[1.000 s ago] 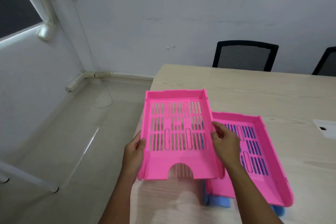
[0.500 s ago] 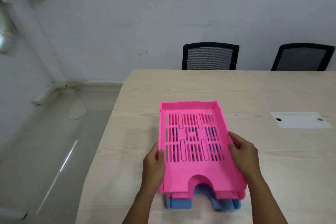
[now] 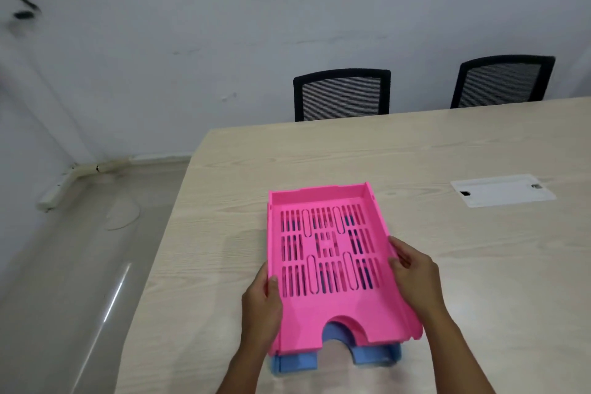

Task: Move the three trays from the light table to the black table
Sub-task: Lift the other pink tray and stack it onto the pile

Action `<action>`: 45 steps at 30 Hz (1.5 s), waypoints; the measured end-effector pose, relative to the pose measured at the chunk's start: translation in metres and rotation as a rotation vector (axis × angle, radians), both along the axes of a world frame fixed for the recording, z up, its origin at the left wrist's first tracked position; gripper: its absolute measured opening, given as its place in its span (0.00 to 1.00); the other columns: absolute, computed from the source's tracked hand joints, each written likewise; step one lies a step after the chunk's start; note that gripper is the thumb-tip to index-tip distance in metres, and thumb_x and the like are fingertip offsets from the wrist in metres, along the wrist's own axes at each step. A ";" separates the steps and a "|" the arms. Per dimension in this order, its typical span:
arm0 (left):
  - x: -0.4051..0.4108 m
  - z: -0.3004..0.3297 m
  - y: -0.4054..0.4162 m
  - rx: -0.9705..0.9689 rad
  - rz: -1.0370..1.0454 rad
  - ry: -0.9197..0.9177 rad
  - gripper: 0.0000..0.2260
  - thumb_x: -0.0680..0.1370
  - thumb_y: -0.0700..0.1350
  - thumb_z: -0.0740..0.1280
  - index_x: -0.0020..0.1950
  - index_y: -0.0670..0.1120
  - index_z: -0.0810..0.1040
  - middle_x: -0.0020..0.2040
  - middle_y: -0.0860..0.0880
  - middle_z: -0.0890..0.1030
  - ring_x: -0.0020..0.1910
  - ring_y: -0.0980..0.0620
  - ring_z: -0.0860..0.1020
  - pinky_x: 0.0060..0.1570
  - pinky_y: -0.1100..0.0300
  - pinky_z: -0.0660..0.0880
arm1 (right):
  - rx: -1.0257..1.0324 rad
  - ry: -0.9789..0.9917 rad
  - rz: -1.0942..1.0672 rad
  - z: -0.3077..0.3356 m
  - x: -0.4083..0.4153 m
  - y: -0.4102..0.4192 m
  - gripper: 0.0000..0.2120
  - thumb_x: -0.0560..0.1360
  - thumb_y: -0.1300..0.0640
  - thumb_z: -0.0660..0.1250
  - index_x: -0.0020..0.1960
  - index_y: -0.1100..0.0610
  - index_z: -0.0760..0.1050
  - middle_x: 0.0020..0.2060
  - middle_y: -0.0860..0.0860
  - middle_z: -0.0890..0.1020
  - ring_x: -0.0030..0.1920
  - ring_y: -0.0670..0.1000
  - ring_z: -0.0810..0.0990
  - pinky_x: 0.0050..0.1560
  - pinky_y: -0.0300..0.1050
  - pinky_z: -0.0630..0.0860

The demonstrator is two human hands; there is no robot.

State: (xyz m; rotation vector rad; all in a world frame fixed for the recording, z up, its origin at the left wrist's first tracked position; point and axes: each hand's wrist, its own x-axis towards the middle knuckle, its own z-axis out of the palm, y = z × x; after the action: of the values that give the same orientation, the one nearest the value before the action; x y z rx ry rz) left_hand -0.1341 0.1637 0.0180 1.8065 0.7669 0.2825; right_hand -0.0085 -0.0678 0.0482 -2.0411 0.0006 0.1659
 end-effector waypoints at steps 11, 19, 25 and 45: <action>-0.002 0.004 0.004 -0.033 0.035 0.016 0.17 0.84 0.44 0.56 0.70 0.55 0.75 0.54 0.53 0.85 0.50 0.55 0.83 0.53 0.49 0.82 | 0.046 0.029 -0.005 -0.003 0.001 0.008 0.22 0.79 0.67 0.64 0.71 0.55 0.74 0.65 0.52 0.81 0.63 0.50 0.80 0.63 0.46 0.75; -0.001 0.004 0.014 -0.081 0.049 0.013 0.15 0.83 0.43 0.58 0.65 0.54 0.79 0.49 0.51 0.87 0.47 0.51 0.85 0.46 0.52 0.82 | 0.019 0.017 0.016 -0.004 -0.003 0.013 0.22 0.79 0.67 0.62 0.72 0.55 0.73 0.64 0.51 0.82 0.56 0.45 0.80 0.61 0.39 0.73; 0.010 0.006 0.015 -0.069 0.054 0.010 0.15 0.83 0.42 0.58 0.65 0.53 0.79 0.51 0.51 0.86 0.49 0.51 0.84 0.46 0.54 0.80 | -0.060 -0.003 0.080 -0.003 0.006 0.015 0.23 0.81 0.65 0.59 0.74 0.53 0.70 0.67 0.52 0.80 0.64 0.52 0.79 0.66 0.45 0.73; 0.009 0.011 0.024 -0.060 0.130 0.035 0.10 0.79 0.40 0.65 0.58 0.49 0.80 0.50 0.50 0.84 0.52 0.48 0.83 0.55 0.47 0.80 | 0.040 0.047 0.019 -0.003 0.001 0.016 0.23 0.80 0.66 0.60 0.72 0.51 0.73 0.66 0.48 0.80 0.60 0.45 0.78 0.60 0.39 0.73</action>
State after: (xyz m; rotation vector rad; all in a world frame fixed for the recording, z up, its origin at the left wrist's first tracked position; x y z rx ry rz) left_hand -0.1252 0.1875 0.0290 1.7120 0.9105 0.3102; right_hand -0.0077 -0.0514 0.0451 -1.9971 0.0064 0.2238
